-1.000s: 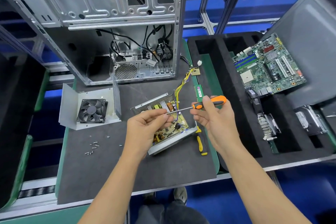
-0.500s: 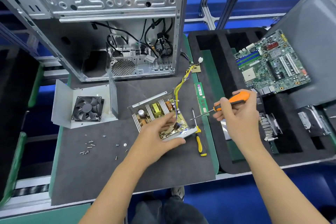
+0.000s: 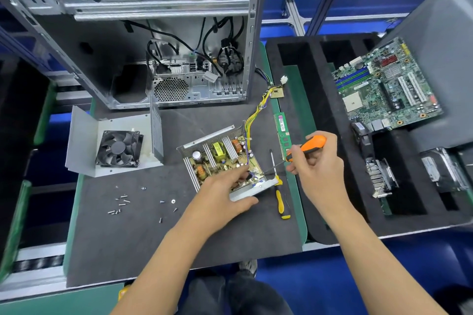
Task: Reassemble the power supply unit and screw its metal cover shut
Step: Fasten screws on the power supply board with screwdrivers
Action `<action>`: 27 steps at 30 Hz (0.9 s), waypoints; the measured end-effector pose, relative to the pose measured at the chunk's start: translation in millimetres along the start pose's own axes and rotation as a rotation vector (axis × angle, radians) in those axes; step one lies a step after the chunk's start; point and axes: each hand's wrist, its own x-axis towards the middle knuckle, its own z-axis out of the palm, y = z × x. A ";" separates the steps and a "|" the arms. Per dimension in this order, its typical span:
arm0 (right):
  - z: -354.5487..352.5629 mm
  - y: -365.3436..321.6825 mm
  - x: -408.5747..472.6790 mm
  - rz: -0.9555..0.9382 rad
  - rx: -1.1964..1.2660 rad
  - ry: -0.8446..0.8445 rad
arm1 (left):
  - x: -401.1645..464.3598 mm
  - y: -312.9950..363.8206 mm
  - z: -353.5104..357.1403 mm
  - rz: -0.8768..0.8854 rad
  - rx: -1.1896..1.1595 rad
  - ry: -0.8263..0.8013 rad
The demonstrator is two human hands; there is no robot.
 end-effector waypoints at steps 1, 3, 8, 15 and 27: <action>0.8 -0.3 -0.2 0.004 -0.005 -0.003 | -0.1 0.5 0.0 -0.004 -0.006 0.000; 1.9 -1.2 -0.5 0.013 -0.013 -0.002 | -0.5 1.7 -0.3 -0.010 -0.019 0.000; 3.0 -6.0 1.0 0.035 -0.042 -0.018 | -0.8 3.9 -0.1 -0.025 -0.036 0.000; 3.4 -18.3 -0.3 -0.023 -0.182 -0.183 | -0.5 3.5 0.2 -0.032 -0.037 0.007; 6.2 -28.1 -3.1 -0.090 -0.293 -0.230 | -0.1 2.0 1.3 -0.009 -0.030 0.018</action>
